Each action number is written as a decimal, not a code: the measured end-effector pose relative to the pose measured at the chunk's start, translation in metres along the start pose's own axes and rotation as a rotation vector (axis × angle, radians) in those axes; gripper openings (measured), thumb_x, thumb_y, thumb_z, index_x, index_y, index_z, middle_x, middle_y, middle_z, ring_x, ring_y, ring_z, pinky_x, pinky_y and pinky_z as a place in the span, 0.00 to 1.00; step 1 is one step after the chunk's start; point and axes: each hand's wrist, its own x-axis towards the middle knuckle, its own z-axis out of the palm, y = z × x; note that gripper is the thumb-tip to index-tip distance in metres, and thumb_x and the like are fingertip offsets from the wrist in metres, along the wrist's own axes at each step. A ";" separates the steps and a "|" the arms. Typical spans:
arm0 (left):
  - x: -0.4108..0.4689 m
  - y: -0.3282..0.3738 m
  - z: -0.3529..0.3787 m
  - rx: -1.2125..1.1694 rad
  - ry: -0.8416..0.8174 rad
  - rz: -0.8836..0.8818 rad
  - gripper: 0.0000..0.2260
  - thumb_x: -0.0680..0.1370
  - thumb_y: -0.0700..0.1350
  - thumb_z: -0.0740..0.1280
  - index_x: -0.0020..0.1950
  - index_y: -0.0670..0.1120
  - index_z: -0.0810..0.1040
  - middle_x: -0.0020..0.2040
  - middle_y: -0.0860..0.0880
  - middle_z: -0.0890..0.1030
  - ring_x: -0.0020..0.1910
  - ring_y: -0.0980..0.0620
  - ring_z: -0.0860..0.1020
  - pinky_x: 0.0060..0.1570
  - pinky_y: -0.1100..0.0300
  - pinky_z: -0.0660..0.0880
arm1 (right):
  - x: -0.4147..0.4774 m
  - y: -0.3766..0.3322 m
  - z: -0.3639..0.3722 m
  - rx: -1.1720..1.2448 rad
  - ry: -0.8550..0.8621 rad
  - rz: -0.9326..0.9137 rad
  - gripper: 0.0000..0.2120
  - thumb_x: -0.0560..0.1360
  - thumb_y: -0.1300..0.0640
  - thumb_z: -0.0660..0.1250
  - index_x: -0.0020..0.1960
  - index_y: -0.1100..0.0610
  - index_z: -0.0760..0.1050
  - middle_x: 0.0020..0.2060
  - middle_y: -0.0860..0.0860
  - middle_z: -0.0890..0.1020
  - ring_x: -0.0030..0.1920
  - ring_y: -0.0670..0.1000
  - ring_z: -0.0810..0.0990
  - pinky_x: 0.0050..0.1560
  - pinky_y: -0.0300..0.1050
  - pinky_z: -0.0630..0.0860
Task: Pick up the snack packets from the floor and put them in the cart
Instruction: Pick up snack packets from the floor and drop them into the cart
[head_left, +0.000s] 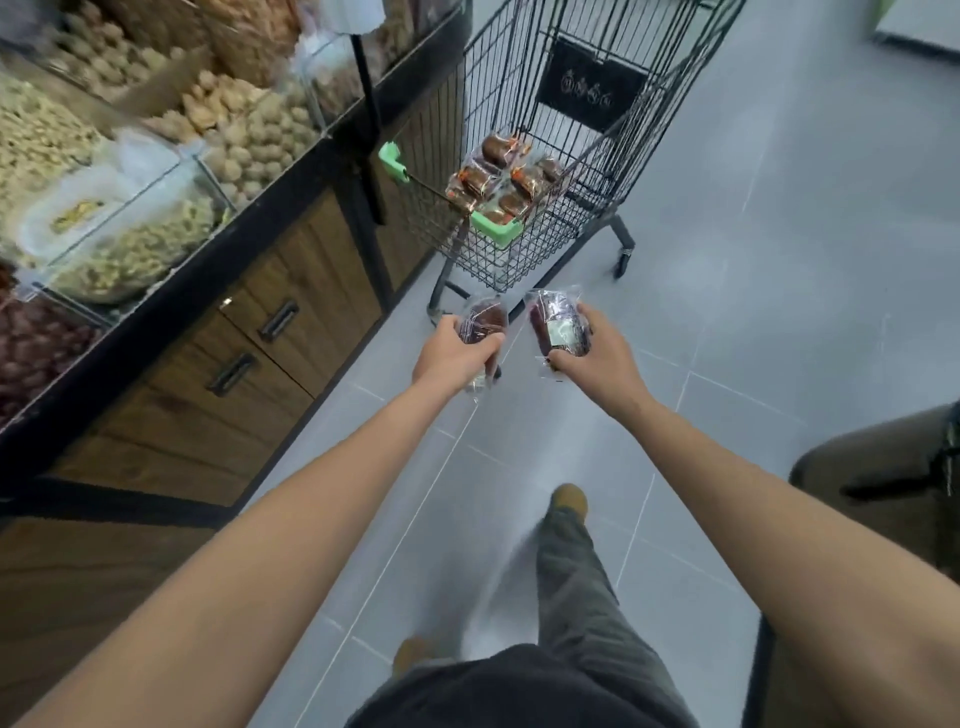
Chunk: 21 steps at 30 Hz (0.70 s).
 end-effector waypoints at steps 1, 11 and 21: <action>0.016 0.013 0.008 -0.008 0.009 -0.022 0.21 0.72 0.59 0.69 0.56 0.48 0.70 0.51 0.50 0.77 0.50 0.48 0.76 0.49 0.57 0.72 | 0.022 0.005 -0.011 0.005 -0.006 -0.004 0.25 0.68 0.59 0.70 0.65 0.57 0.70 0.50 0.54 0.79 0.49 0.55 0.78 0.51 0.56 0.77; 0.132 0.135 0.075 -0.218 0.110 -0.136 0.29 0.63 0.70 0.63 0.53 0.50 0.77 0.45 0.52 0.83 0.44 0.51 0.82 0.51 0.49 0.79 | 0.212 0.013 -0.117 -0.060 -0.116 -0.079 0.21 0.69 0.60 0.70 0.61 0.53 0.71 0.50 0.53 0.78 0.52 0.57 0.79 0.51 0.53 0.76; 0.250 0.213 0.068 -0.272 0.178 -0.197 0.34 0.70 0.69 0.60 0.65 0.46 0.67 0.58 0.48 0.76 0.55 0.47 0.76 0.57 0.50 0.74 | 0.360 -0.026 -0.130 -0.121 -0.200 -0.230 0.22 0.73 0.61 0.68 0.66 0.60 0.69 0.57 0.58 0.77 0.55 0.59 0.75 0.52 0.50 0.71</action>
